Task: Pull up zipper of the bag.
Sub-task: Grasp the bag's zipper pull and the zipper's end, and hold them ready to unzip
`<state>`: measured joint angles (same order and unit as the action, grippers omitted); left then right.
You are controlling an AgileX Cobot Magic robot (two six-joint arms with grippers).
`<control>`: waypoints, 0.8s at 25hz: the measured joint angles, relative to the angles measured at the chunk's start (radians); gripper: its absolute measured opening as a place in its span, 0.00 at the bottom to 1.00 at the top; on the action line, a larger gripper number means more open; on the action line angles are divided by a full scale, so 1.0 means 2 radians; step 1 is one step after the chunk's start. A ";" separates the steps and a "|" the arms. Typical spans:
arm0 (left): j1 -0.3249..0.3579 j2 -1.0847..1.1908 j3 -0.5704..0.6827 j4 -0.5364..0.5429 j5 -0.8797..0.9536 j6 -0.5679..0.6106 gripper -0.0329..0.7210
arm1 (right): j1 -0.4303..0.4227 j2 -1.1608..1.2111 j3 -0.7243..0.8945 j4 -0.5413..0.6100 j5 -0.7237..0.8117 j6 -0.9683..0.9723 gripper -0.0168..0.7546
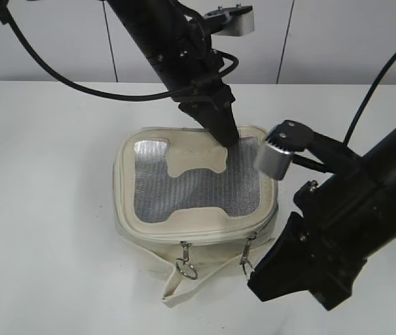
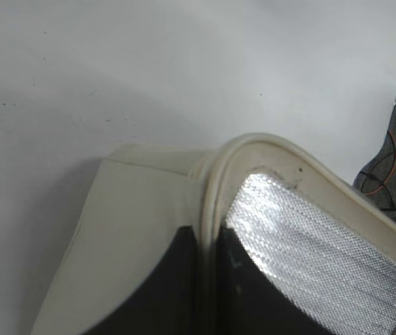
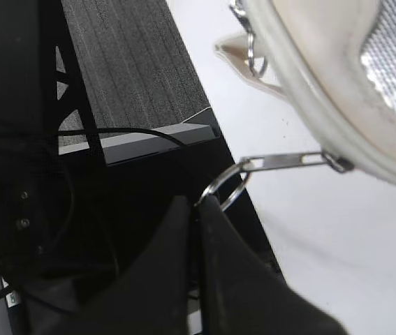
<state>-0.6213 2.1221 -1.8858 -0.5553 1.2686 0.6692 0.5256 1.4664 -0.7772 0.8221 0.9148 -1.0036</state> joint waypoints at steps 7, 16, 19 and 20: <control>0.000 0.000 0.000 0.000 0.000 0.000 0.09 | 0.063 0.001 -0.002 0.011 -0.065 -0.002 0.03; 0.000 0.000 0.000 0.002 -0.002 -0.002 0.09 | 0.116 0.075 -0.076 0.016 -0.076 -0.010 0.03; 0.000 0.000 0.000 0.003 -0.002 -0.002 0.09 | 0.130 0.098 -0.100 0.016 -0.075 -0.012 0.03; 0.000 0.000 0.000 0.003 -0.003 -0.002 0.09 | 0.134 0.103 -0.104 0.016 -0.075 -0.012 0.03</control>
<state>-0.6213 2.1221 -1.8858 -0.5492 1.2636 0.6651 0.7938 1.6719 -0.9852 0.8546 0.7642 -1.0280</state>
